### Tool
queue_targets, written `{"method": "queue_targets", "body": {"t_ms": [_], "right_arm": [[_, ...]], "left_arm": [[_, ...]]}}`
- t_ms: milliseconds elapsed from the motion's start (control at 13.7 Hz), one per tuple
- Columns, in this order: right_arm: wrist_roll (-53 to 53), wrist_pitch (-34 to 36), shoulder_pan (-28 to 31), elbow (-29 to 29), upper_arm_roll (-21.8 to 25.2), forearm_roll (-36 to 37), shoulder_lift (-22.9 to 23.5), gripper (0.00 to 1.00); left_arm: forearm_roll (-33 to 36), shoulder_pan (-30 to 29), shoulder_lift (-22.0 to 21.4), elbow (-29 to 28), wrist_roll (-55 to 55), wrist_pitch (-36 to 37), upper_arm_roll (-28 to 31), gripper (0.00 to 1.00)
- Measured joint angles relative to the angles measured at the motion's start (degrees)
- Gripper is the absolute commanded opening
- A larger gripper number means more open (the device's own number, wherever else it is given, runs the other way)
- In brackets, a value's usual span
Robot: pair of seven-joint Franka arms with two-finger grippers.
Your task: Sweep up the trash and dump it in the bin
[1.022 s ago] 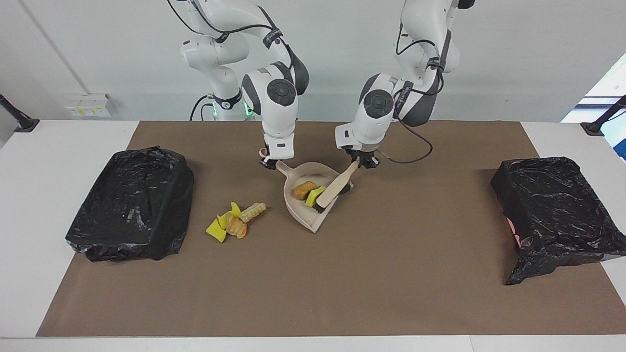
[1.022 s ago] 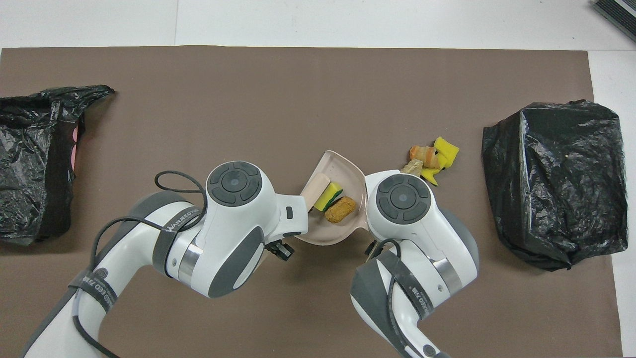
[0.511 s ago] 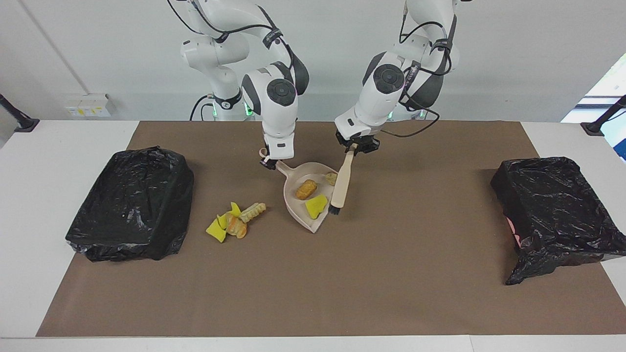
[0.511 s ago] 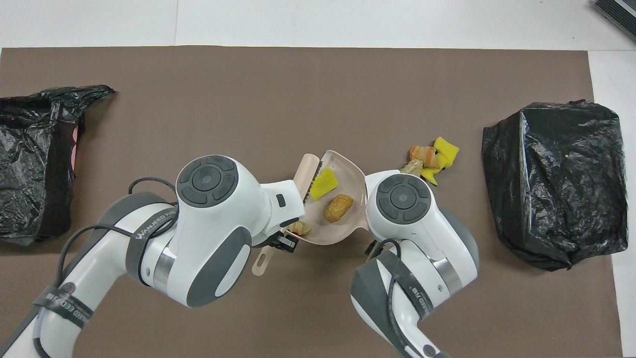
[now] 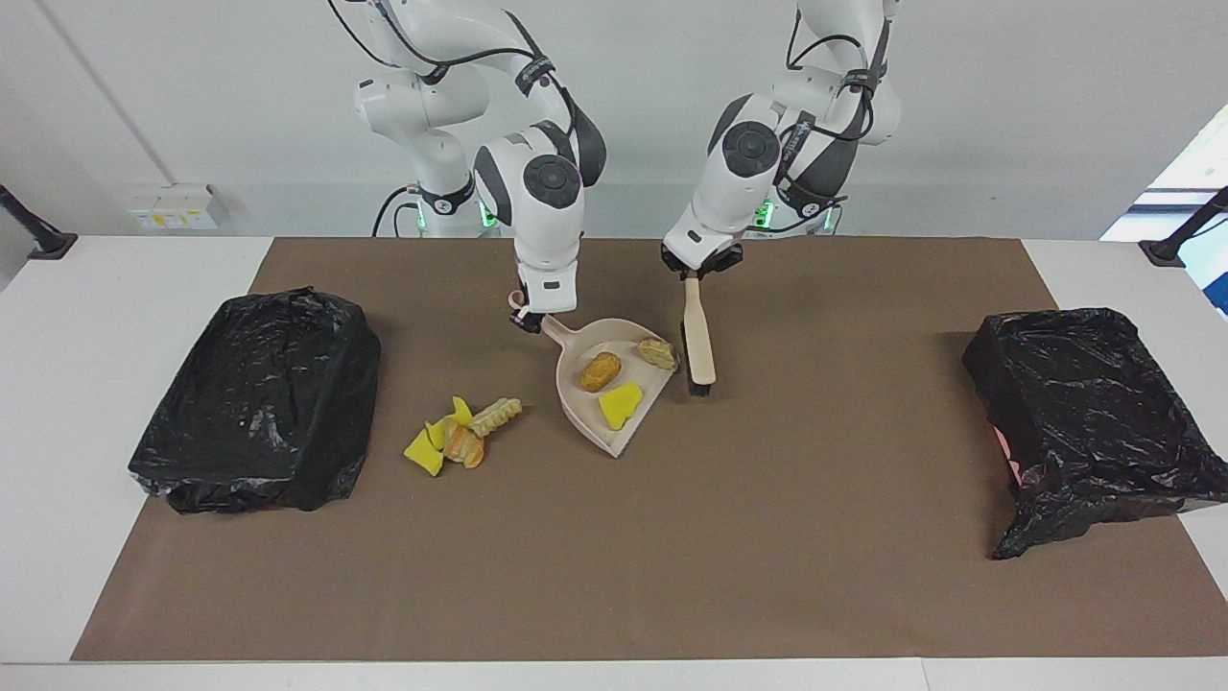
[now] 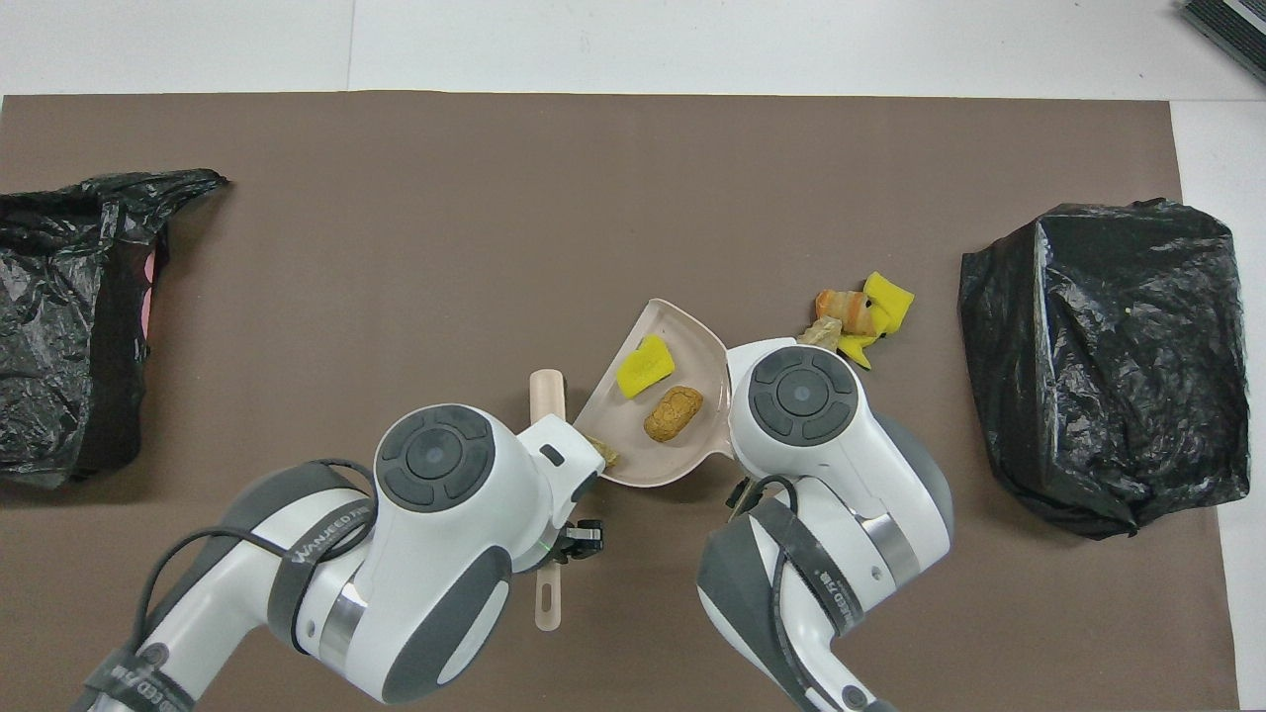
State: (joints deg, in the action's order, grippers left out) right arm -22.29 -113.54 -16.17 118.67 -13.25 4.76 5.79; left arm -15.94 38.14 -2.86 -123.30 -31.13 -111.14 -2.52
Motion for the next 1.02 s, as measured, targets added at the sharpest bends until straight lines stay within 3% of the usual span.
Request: {"method": "queue_targets", "body": {"t_ms": [438, 803, 1022], "right_arm": [[0.0, 0.0, 0.0, 0.0, 0.0, 0.0, 0.0, 0.00], [0.1, 0.0, 0.0, 0.0, 0.0, 0.0, 0.0, 0.00], [0.7, -2.4, 0.1, -0.3, 0.0, 0.0, -0.2, 0.00]], "left_arm": [[-1.7, 2.5, -0.4, 1.3, -1.0, -2.6, 0.8, 0.00], [-0.1, -2.9, -6.1, 2.1, -4.3, 8.8, 1.9, 0.00], [1.4, -2.6, -9.0, -0.3, -9.0, 10.5, 0.2, 0.00]]}}
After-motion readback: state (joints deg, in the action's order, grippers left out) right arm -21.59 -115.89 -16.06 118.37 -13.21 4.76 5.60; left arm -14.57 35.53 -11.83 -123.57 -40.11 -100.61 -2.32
